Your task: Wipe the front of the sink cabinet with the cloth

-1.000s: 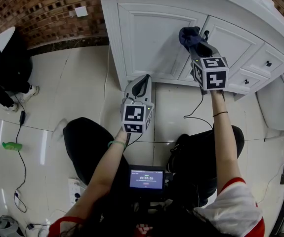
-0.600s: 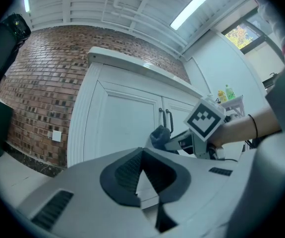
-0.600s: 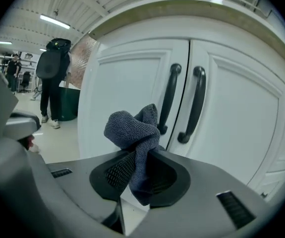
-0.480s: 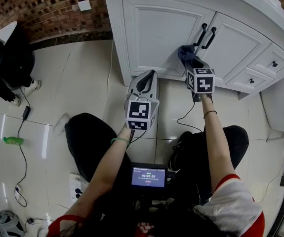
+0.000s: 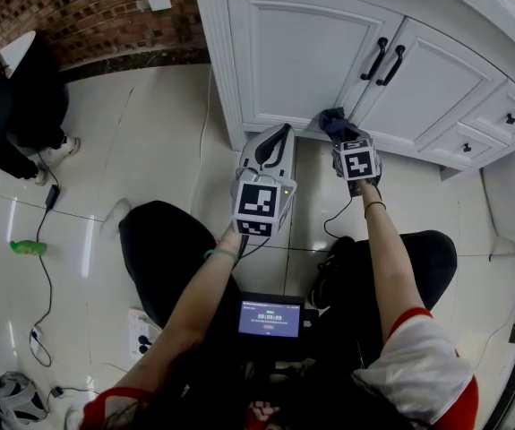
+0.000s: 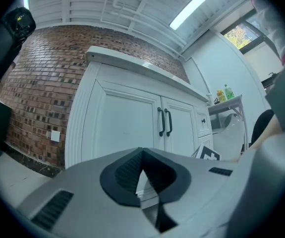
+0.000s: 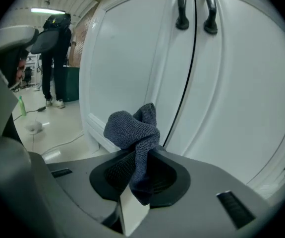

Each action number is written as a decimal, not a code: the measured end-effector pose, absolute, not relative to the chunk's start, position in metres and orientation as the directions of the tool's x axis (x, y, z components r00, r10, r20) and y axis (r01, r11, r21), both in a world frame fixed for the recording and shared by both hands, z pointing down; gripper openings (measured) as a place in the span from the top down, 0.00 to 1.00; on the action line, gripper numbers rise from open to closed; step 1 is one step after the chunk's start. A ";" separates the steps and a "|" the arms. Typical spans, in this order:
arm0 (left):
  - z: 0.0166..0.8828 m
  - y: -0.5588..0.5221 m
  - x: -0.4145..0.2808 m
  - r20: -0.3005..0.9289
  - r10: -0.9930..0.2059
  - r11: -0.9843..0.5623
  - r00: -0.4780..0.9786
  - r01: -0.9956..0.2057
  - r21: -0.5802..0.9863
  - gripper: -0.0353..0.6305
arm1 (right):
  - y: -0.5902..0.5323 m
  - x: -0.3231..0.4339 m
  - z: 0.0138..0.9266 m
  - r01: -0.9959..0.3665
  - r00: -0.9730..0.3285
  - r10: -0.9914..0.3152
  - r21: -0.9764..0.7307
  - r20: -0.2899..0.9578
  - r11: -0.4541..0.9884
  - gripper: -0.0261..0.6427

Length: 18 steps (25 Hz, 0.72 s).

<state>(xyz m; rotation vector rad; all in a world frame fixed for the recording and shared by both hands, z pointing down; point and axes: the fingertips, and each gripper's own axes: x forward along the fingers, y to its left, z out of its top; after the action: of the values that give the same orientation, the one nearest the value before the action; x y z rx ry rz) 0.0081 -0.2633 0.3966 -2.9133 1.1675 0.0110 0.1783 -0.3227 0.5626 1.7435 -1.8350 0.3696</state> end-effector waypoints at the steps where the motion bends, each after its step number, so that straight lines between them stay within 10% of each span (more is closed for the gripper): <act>1: 0.397 -0.263 0.009 -0.007 -0.689 -0.724 0.724 -0.690 0.000 0.90 | -0.323 0.178 0.570 -0.975 0.018 -0.809 0.191 0.587 0.117 0.83; 18: 0.404 -0.258 0.056 0.016 -0.699 -0.713 0.715 -0.699 0.057 0.90 | -0.292 0.221 0.520 -0.970 0.021 -0.817 0.209 0.576 0.122 0.83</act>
<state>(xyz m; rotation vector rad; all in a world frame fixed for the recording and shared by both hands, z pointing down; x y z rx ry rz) 0.0555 -0.2582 0.4045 -2.9635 1.2093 0.0107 0.2213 -0.2920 0.5199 1.7280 -1.8276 0.3432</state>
